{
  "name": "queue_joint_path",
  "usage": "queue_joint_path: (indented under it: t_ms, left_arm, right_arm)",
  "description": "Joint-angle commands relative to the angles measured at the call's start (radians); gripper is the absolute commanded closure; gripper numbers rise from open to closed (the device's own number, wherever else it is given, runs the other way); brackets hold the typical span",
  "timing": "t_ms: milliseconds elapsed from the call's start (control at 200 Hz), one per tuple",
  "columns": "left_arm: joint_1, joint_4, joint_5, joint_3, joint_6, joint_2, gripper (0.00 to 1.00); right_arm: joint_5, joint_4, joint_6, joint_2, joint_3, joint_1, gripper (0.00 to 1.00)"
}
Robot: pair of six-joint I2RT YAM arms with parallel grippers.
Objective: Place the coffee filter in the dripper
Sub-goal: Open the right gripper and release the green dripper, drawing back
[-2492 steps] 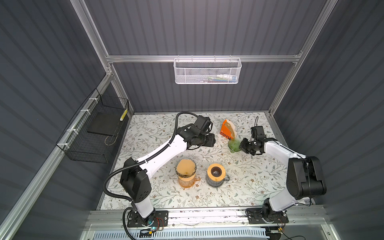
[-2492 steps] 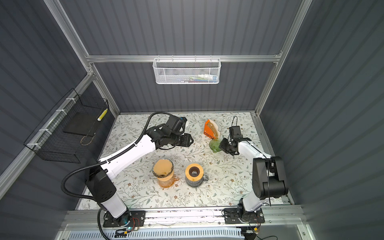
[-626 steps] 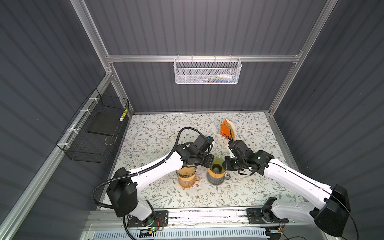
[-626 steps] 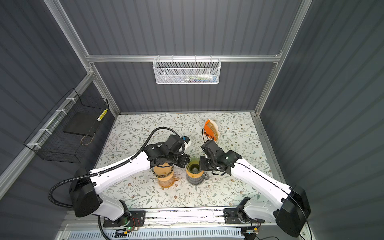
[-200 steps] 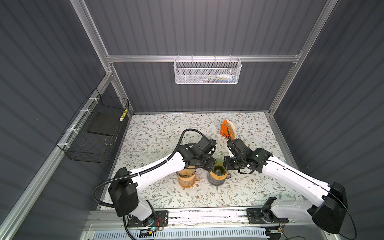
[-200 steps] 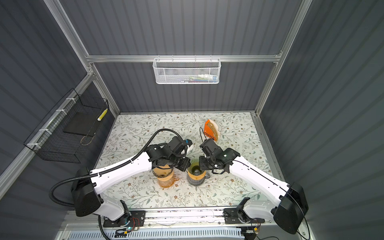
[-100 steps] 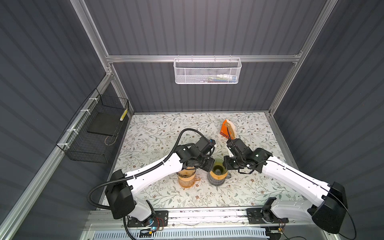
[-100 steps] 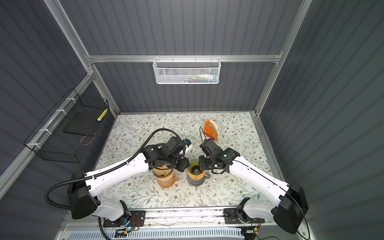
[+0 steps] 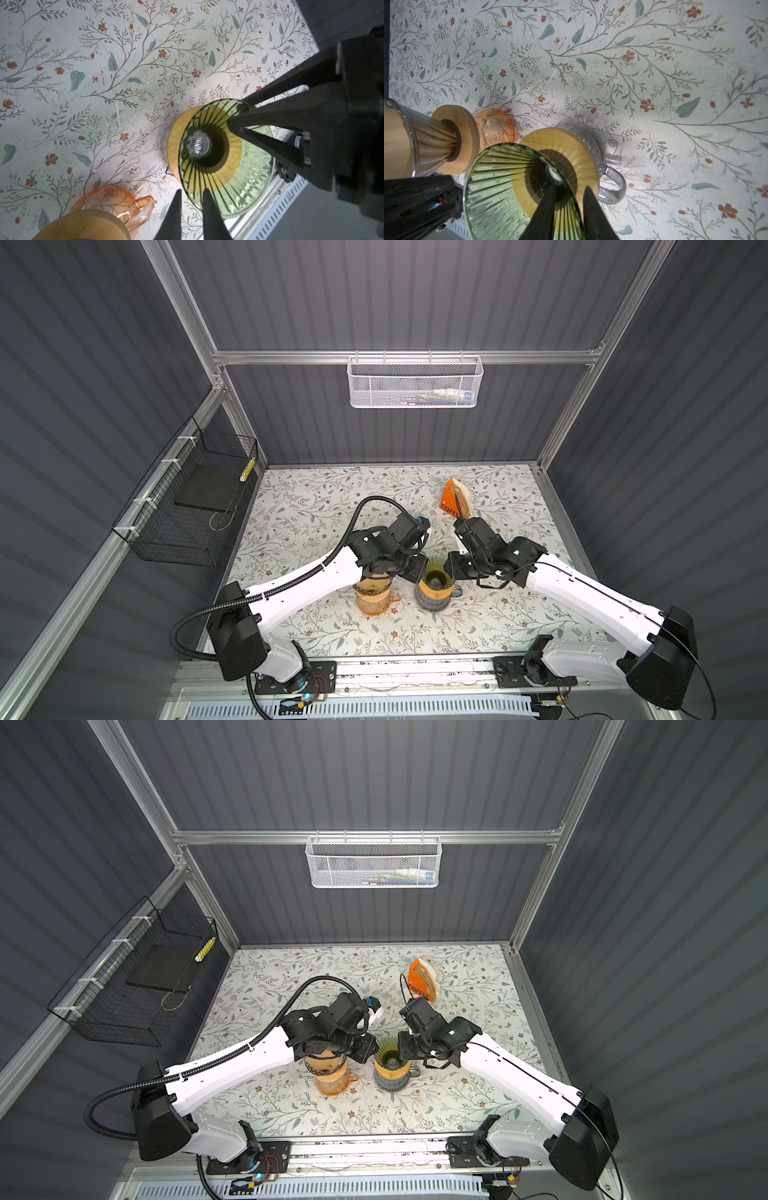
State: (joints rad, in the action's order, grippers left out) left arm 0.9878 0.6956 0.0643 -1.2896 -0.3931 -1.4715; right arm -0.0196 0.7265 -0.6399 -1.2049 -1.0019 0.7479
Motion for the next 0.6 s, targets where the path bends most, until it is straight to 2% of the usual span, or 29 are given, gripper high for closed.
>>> queue_joint_path:
  t_ms: [0,355,595]
  left_arm:
    - [0.005,0.016,-0.015,-0.01,-0.005,0.029,0.8]
    - [0.005,-0.017,-0.05,-0.004,-0.031,0.044,0.81]
    - [0.004,-0.05,-0.09,0.016,-0.075,0.076,0.82]
  right_arm:
    - [0.024,0.014,-0.009,0.034,-0.024,0.004,0.71]
    - [0.06,0.036,-0.009,0.08,-0.021,0.004,0.67]
    - [0.086,0.051,0.008,0.176,-0.01,-0.015,0.66]
